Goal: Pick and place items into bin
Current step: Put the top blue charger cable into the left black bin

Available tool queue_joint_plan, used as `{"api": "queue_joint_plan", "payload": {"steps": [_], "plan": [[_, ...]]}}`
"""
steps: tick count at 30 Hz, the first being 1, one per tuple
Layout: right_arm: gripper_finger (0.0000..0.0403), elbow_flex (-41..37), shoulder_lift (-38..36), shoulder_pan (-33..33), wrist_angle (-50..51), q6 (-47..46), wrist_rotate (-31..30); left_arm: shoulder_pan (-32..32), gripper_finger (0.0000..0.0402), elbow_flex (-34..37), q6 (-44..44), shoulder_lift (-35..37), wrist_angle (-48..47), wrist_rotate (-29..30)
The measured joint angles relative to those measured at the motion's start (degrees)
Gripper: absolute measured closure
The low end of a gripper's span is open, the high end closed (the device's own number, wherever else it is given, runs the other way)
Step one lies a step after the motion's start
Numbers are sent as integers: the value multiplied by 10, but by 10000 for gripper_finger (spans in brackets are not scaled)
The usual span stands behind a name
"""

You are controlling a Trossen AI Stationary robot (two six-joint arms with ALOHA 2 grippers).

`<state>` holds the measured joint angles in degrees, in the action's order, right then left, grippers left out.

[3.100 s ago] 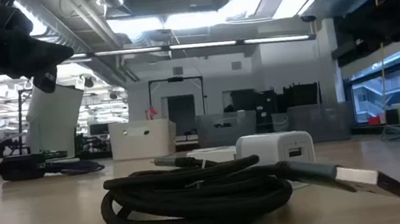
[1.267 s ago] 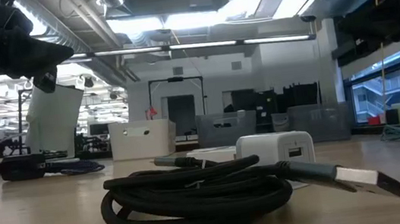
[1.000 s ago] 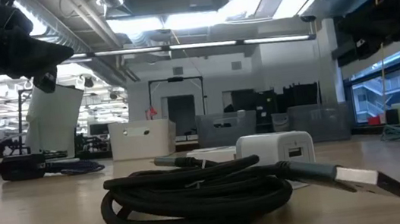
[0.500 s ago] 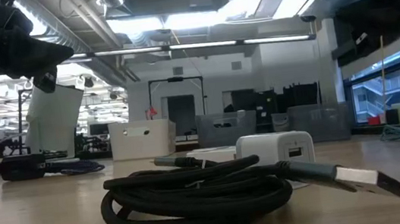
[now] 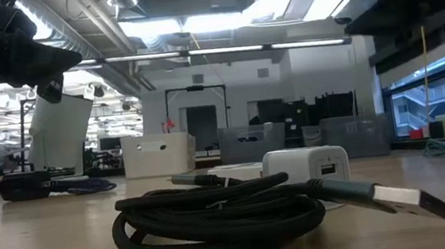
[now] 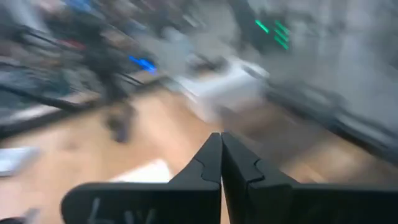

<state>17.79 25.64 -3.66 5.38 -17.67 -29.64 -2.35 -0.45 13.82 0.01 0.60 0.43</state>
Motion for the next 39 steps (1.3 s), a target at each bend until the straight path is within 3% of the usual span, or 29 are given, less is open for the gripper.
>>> {"api": "queue_joint_plan", "payload": {"steps": [4,8,12,16,22,32,39], "plan": [[401,114,94,25,181,-123,-67,0,398,0,0,0,0,0],[401,219,179,66,355,-266,-63,0,398,0,0,0,0,0],[399,289,258,106,490,-343,-11,0,398,0,0,0,0,0],[398,313,325,141,562,-427,101,0,398,0,0,0,0,0],[370,268,386,144,577,-500,213,0,398,0,0,0,0,0],[253,209,393,120,536,-584,254,0,398,0,0,0,0,0],[208,152,394,95,446,-640,300,0,398,0,0,0,0,0]]}}
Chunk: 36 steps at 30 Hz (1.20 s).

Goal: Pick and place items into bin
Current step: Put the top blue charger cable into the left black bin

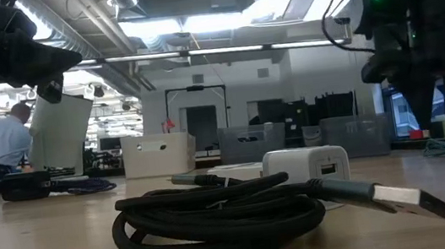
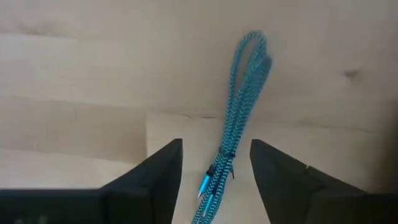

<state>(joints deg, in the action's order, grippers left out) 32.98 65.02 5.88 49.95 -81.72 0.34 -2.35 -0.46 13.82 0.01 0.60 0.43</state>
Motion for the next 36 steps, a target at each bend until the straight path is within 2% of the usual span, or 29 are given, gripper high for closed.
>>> {"api": "queue_joint_plan", "payload": {"steps": [6,11,19,25,31,36], "plan": [[207,-23,19,-24,-10,-37,9,0,398,0,0,0,0,0],[229,-23,58,-30,-31,-50,10,0,398,0,0,0,0,0],[307,-15,145,-44,-65,-49,5,0,398,0,0,0,0,0],[385,-11,134,-51,-48,-48,-7,0,398,0,0,0,0,0],[387,63,68,-49,14,-17,-37,0,398,0,0,0,1,0],[387,194,35,-42,88,34,-143,0,398,0,0,0,2,0]]}}
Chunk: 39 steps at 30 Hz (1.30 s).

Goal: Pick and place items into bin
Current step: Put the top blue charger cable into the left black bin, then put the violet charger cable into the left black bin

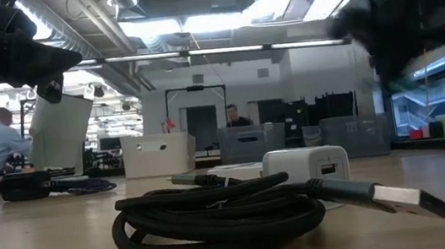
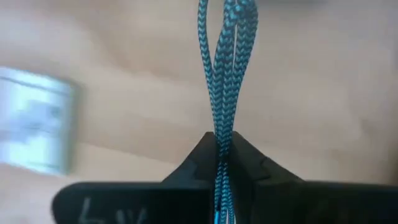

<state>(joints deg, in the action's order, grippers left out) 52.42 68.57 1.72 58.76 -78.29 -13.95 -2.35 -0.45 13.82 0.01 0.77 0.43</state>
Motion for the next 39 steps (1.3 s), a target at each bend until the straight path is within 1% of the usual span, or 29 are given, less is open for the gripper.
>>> {"api": "queue_joint_plan", "payload": {"steps": [2,4,7,10,13,16,19,23,26,29,32,34,39], "plan": [[387,63,-1,16,22,50,-39,0,398,0,0,0,-1,0],[387,124,9,46,9,116,-66,0,398,0,0,0,0,0],[387,212,41,113,-7,243,-68,0,398,0,0,0,-1,0],[387,300,101,189,-34,367,-27,0,398,0,0,0,0,0],[387,386,184,247,-47,460,19,0,398,0,0,0,-1,0],[387,460,277,286,-46,521,72,0,398,0,0,0,-1,0],[387,514,367,307,-46,565,120,0,398,0,0,0,-1,0],[387,553,463,316,-45,608,143,0,398,0,0,0,-1,0],[387,564,511,322,-47,630,159,0,398,0,0,0,-1,0],[387,565,543,326,-52,643,186,0,398,0,0,0,-1,0],[386,565,559,326,-59,652,194,0,398,0,0,0,-1,0],[372,565,560,326,-69,653,196,0,398,0,0,0,-1,0],[309,565,560,327,-71,667,197,0,398,0,0,0,-1,0]]}}
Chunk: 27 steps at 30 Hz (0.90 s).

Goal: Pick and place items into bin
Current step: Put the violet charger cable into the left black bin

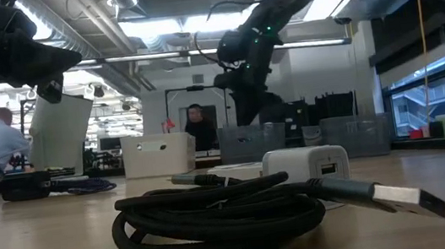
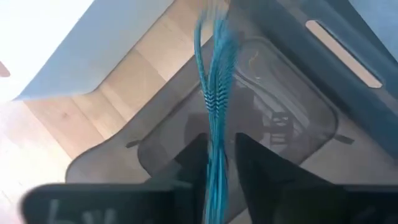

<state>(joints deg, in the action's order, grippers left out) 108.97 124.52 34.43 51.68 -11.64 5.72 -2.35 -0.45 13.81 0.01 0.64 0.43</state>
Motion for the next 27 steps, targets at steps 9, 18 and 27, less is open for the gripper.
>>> {"api": "queue_joint_plan", "payload": {"steps": [9,18,27], "plan": [[270,0,-12,0,10,1,4,0,398,0,0,0,0,0],[268,0,-102,3,-13,8,4,0,398,0,0,0,0,0],[280,0,-267,-24,59,-49,-36,0,398,0,0,0,0,0]]}}
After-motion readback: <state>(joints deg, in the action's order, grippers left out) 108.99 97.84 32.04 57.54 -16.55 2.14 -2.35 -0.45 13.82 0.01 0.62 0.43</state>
